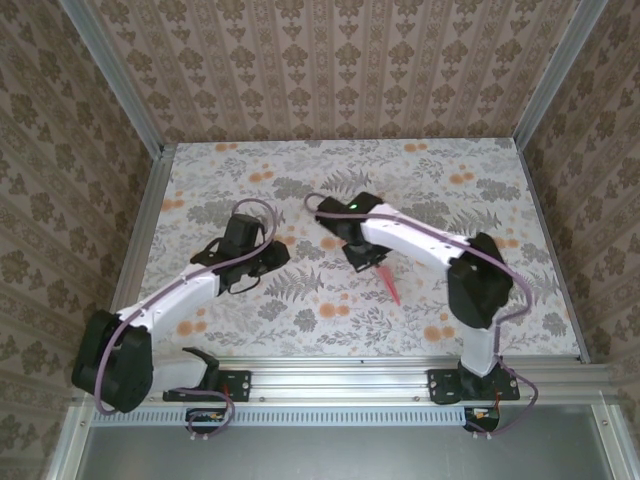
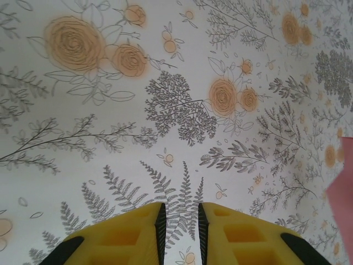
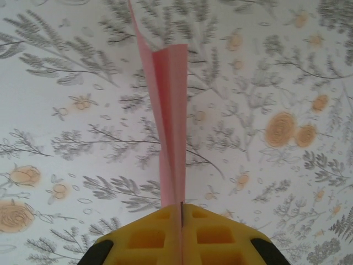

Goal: Fold a paper plane with a square sheet of paper (pick it up from the middle)
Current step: Turn over the paper at the bottom-center of the table.

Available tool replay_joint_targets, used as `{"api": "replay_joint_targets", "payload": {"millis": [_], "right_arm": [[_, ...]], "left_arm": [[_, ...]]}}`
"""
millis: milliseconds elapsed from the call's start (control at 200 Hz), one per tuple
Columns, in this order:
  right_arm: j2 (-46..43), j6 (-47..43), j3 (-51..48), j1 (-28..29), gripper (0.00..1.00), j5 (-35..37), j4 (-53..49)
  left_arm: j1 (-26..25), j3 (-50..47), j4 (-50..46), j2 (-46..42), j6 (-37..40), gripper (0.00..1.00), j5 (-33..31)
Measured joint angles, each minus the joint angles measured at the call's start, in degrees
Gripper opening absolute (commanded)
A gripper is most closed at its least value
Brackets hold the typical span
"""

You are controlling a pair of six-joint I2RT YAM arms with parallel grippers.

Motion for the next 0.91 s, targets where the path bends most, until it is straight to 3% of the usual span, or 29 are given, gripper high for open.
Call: {"api": "replay_joint_targets", "payload": {"millis": [250,585,805,905], "right_arm": [[10.45,5.68,6.95,7.21,0.11,-0.22,-0.35],[16.63,9.2,11.15,9.7,0.15,-3.06,0.52],[18.99,9.99,13.33,10.86,0.27,-4.61,1.4],[19.1,9.97,13.35,10.97,0.4,-6.62,2.38]], "left_arm": [[1.29,-3.32,-2.03,-8.26,-0.37,0.32,-2.93],[1.97,-5.62,-4.57,-14.21,-0.39,0.35,-4.24],[3.41,-6.54,-5.75,-16.85,-0.52,0.37,-5.09],[3.41,-6.6,-6.54,-16.87,-0.55,0.37,-5.09]]}}
